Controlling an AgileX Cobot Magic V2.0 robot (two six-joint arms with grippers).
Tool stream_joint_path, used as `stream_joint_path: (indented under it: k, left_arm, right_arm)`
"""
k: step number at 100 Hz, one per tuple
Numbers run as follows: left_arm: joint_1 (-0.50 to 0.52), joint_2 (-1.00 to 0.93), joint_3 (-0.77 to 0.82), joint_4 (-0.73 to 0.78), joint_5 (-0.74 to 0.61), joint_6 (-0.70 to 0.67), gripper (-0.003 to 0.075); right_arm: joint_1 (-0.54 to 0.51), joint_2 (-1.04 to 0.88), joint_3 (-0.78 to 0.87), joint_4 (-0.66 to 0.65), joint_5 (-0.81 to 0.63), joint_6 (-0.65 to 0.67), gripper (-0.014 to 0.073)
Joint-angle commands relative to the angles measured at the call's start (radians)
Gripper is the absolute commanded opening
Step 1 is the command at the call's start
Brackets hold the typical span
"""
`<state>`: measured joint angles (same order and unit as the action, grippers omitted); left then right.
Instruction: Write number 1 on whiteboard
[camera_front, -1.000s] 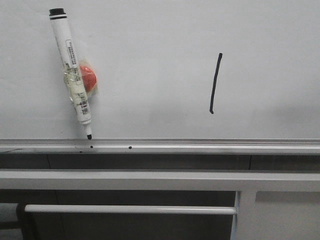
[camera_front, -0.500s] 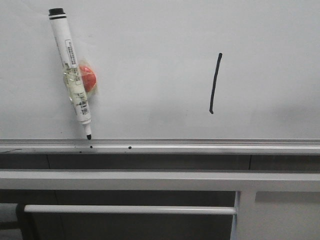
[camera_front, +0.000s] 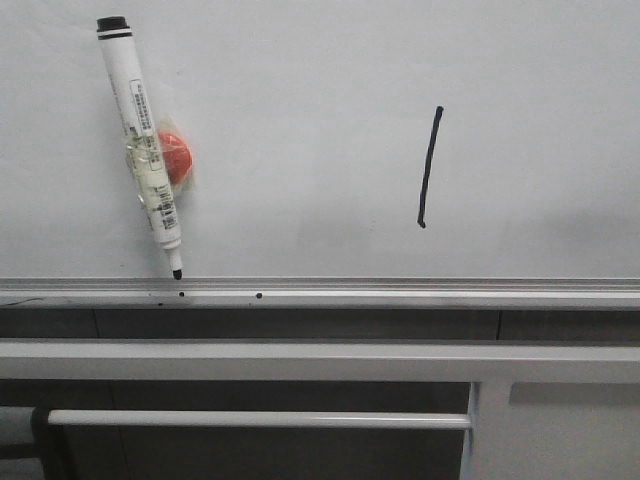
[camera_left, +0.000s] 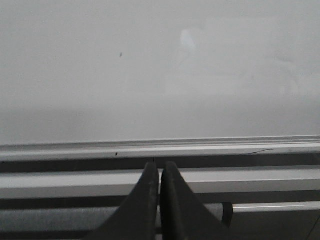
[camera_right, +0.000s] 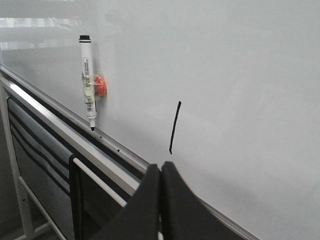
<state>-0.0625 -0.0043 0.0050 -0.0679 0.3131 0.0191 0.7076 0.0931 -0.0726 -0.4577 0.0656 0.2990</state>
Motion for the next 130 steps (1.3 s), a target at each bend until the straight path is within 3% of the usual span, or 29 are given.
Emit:
stream_joint_path:
  k: [1,130]
  left_arm:
    - [0.025,-0.024,0.008,0.068,-0.047,-0.108,-0.002]
    - [0.041,-0.024,0.006,0.052,-0.038,-0.126,-0.002]
  right_arm:
    - [-0.003,0.011,-0.027,-0.015,-0.072,0.002,-0.0064]
    - [-0.003,0.011,-0.027,-0.015,-0.072,0.002,-0.0064]
